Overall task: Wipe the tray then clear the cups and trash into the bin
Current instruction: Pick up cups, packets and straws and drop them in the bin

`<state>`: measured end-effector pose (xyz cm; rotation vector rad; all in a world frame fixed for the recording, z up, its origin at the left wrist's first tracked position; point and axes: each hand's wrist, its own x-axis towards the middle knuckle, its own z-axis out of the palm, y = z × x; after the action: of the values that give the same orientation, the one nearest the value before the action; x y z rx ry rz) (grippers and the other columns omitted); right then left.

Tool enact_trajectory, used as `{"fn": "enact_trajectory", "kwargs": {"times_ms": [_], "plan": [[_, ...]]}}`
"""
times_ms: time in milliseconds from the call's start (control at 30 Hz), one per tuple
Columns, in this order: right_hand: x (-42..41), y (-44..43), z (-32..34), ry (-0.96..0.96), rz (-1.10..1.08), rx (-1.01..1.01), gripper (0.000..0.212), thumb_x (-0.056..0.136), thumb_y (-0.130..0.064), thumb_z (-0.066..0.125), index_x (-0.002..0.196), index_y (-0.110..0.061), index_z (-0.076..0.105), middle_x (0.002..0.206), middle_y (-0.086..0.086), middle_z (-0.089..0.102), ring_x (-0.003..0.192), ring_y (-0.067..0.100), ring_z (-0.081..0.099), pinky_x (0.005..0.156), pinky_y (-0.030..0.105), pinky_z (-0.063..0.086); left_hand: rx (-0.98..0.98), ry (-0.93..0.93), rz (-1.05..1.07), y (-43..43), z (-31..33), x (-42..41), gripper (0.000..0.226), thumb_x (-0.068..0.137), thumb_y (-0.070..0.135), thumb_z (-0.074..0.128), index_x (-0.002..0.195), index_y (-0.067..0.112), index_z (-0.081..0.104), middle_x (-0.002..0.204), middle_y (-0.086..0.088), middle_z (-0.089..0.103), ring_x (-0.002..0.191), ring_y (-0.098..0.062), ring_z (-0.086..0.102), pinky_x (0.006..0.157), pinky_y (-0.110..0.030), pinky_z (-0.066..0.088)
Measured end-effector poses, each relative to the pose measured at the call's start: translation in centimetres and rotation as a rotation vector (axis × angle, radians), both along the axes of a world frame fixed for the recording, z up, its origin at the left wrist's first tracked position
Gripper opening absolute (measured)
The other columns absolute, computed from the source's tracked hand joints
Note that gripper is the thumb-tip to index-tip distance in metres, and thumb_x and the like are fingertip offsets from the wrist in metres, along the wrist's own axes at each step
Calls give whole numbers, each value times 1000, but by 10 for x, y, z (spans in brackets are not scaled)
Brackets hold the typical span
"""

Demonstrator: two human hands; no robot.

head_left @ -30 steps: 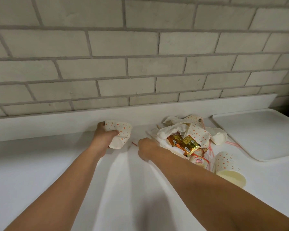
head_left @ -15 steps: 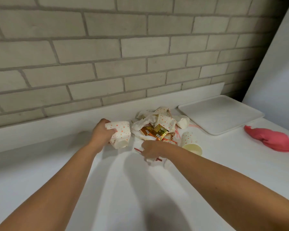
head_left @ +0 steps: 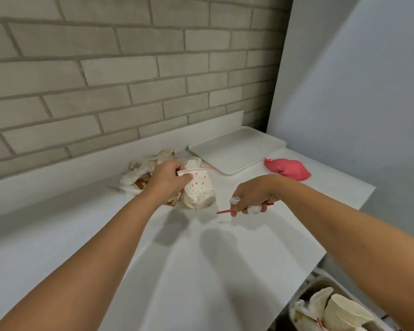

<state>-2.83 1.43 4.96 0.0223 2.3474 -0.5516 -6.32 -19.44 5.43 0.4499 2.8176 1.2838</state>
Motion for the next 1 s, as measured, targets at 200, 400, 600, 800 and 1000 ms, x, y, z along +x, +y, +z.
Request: {"fn": "enact_trajectory", "kwargs": {"times_ms": [200,400,600,800,1000], "plan": [[61,102,-2,-115,-141,77,9,92,-11,53,96,-5,59,64,3,36,49,13,30,37,14,23,-111,-62,-276,115,-6,63,19,84,14,58,66,10,51,57,-1,55,39,-5,51,37,-13,38],[120,181,-37,-230,-217,231,12,90,-14,58,82,-9,51,61,4,38,39,11,34,35,10,26,-258,-93,-472,205,-40,135,26,85,15,53,60,8,47,66,-7,51,58,-22,51,54,-28,40],[165,214,-100,-373,-207,297,23,93,-19,53,74,-7,48,56,7,41,29,11,34,34,13,27,-458,-99,-567,252,-104,196,22,89,20,52,72,7,58,63,-1,44,64,-23,50,48,-25,30],[208,217,-172,-275,-228,327,18,88,-11,50,98,0,61,60,9,51,39,15,41,33,15,30,-629,-231,-454,260,-175,220,28,90,20,50,93,-5,62,101,-23,65,95,-35,63,74,-37,48],[224,208,-242,-203,-313,290,28,92,-17,51,114,-3,58,103,8,61,82,20,58,62,24,47,-605,-402,-289,256,-218,225,25,91,20,53,102,-1,63,109,-15,64,98,-28,63,69,-25,41]]}}
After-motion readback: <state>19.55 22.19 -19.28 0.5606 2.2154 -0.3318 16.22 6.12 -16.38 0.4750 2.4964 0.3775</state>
